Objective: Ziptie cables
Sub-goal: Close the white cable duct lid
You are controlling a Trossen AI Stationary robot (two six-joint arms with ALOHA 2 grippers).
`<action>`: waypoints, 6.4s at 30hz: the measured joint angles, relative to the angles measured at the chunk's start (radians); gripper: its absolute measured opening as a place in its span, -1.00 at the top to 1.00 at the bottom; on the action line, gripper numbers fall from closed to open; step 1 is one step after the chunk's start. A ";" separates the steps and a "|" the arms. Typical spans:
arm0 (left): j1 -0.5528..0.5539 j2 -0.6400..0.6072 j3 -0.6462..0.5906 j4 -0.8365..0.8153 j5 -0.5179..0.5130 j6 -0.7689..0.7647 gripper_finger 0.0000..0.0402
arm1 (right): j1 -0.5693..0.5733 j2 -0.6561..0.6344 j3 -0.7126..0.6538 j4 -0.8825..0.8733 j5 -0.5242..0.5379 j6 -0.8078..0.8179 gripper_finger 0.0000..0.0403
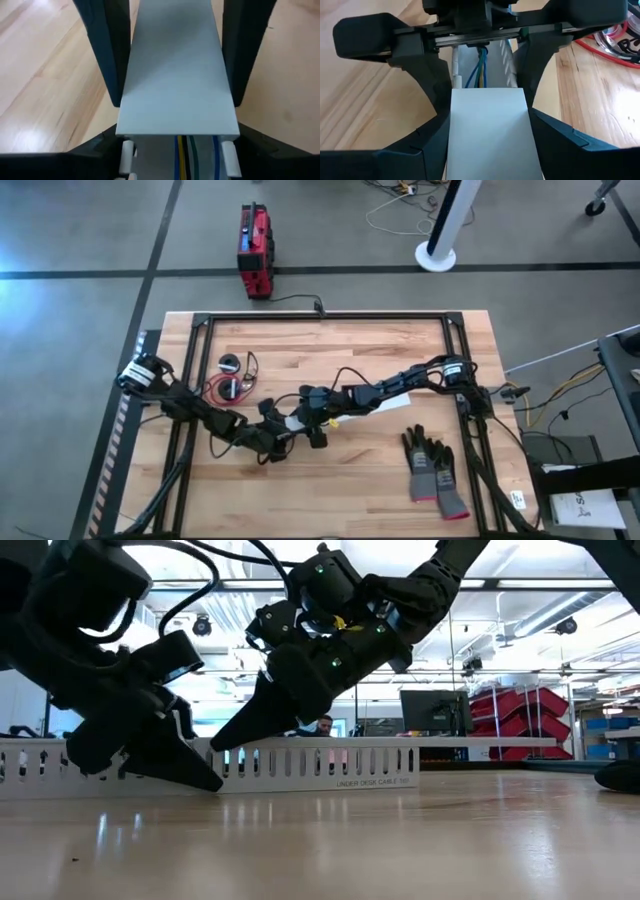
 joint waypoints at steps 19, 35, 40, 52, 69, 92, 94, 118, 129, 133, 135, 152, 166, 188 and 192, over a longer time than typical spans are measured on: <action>-0.023 -0.228 -0.004 -0.293 0.093 -0.054 -0.61 | -0.002 -0.004 0.005 -0.052 0.010 -0.013 -0.13; -0.082 -0.124 -0.103 -0.201 0.107 -0.231 -0.44 | -0.007 -0.003 0.013 -0.044 0.000 -0.012 -0.10; -0.076 -0.091 -0.088 -0.177 0.084 -0.207 -0.26 | -0.004 0.000 0.043 -0.068 -0.026 -0.025 -0.13; -0.069 -0.086 -0.085 -0.164 0.061 -0.184 -0.13 | -0.002 0.000 0.051 -0.064 -0.038 -0.039 -0.13; -0.065 -0.084 -0.085 -0.135 0.056 -0.175 -0.13 | 0.000 0.022 0.084 -0.097 -0.012 -0.029 -0.10; -0.060 -0.084 -0.088 -0.133 0.057 -0.173 -0.13 | -0.002 0.061 0.186 -0.231 -0.118 -0.126 -0.11; -0.060 -0.084 -0.088 -0.135 0.059 -0.174 -0.14 | -0.002 0.061 0.186 -0.235 -0.123 -0.126 -0.11; -0.031 -0.085 -0.084 -0.069 0.063 -0.090 -0.13 | 0.004 0.083 0.176 -0.123 -0.066 -0.052 -0.10; 0.018 -0.114 -0.058 -0.067 0.085 0.002 -0.16 | 0.000 0.090 0.174 -0.104 -0.046 -0.039 -0.14; 0.022 -0.198 -0.061 -0.165 0.085 -0.065 -0.33 | -0.002 0.090 0.179 -0.103 -0.034 -0.050 -0.23; 0.017 -0.241 -0.063 -0.239 0.101 -0.117 -0.41 | -0.002 0.090 0.178 -0.108 -0.036 -0.054 -0.29; -0.138 -0.334 -0.163 -0.458 0.115 -0.447 -0.52 | -0.010 0.081 0.168 -0.154 -0.045 -0.046 -0.39; -0.153 -0.115 -0.123 -0.178 0.032 -0.451 -0.52 | -0.012 0.011 0.165 -0.331 -0.042 -0.083 -0.24; -0.179 -0.489 0.081 -0.912 0.153 -0.363 -0.55 | 0.000 0.011 0.146 -0.250 -0.041 -0.072 -0.33; -0.224 -0.569 0.096 -0.983 0.143 -0.425 -0.55 | 0.000 0.011 0.144 -0.249 -0.041 -0.069 -0.32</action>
